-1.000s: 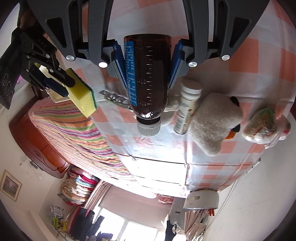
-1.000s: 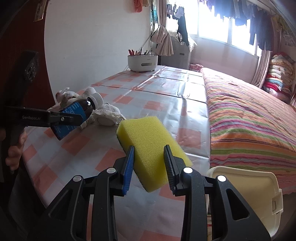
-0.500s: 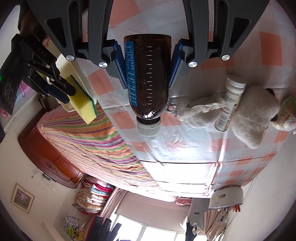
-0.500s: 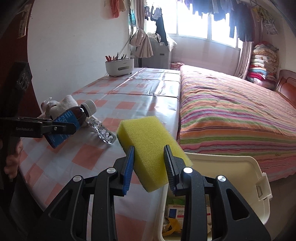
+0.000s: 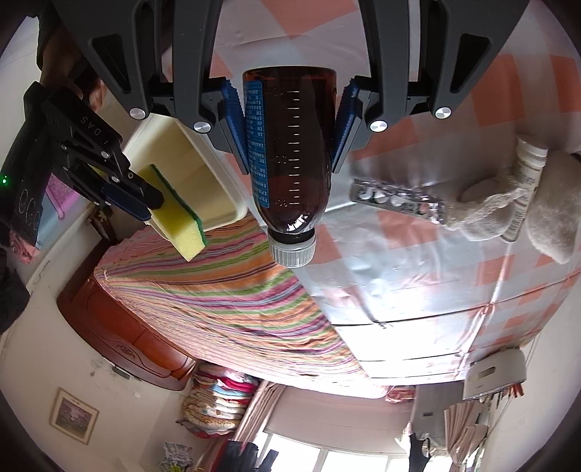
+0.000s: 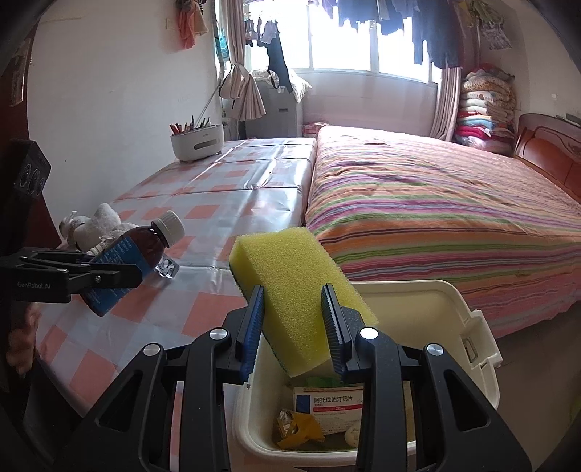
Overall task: Collect trash
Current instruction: 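Carry the bottle and sponge over the cream bin with both grippers, then open the right gripper to drop the sponge while the left gripper drops the bottle into the bin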
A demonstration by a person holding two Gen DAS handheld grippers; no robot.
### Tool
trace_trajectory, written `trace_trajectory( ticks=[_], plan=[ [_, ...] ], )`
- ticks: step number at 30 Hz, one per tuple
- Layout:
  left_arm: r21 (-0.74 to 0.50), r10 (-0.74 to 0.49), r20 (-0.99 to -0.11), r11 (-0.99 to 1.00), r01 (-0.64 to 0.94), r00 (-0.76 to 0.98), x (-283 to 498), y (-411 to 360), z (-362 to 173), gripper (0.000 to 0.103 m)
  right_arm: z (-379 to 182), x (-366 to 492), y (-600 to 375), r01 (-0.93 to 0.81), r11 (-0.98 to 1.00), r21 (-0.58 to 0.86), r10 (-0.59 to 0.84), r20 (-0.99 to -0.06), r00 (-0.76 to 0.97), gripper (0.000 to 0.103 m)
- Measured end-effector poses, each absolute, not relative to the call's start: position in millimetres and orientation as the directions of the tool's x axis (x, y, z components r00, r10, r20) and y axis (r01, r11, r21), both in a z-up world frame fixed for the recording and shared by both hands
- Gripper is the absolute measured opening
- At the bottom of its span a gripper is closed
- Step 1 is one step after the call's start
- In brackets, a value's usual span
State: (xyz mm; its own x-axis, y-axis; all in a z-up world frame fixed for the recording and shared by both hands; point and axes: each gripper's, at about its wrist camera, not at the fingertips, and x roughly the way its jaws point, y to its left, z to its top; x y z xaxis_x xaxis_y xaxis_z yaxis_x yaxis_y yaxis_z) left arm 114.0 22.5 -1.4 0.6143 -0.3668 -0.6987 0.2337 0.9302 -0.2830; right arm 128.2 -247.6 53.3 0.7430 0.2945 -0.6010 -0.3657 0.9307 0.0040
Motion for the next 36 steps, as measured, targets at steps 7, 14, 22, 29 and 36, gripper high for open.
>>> trace_trajectory(
  ticks=[7,14,22,29,36],
  plan=[
    [-0.274,-0.397,-0.704,0.917,0.290,0.589,116,-8,-1,0.042,53,127,-269,-0.324,0.946,0.016,0.269,-0.599,0.755,0.031],
    [-0.265,-0.423,-0.706,0.901,0.342,0.568,114,-38,-1,0.042,53,124,-284,-0.287,0.957,0.031,0.249,-0.595,0.764,0.031],
    [-0.258,-0.444,-0.713,0.886,0.386,0.543,116,-68,-4,0.042,55,123,-304,-0.241,0.969,0.056,0.228,-0.587,0.777,0.031],
    [-0.252,-0.453,-0.716,0.877,0.408,0.531,120,-85,-7,0.042,53,125,-331,-0.169,0.980,0.102,0.197,-0.586,0.786,0.032],
    [-0.245,-0.451,-0.722,0.876,0.416,0.524,122,-93,-9,0.042,52,126,-341,-0.128,0.982,0.138,0.185,-0.580,0.794,0.038]
  ],
)
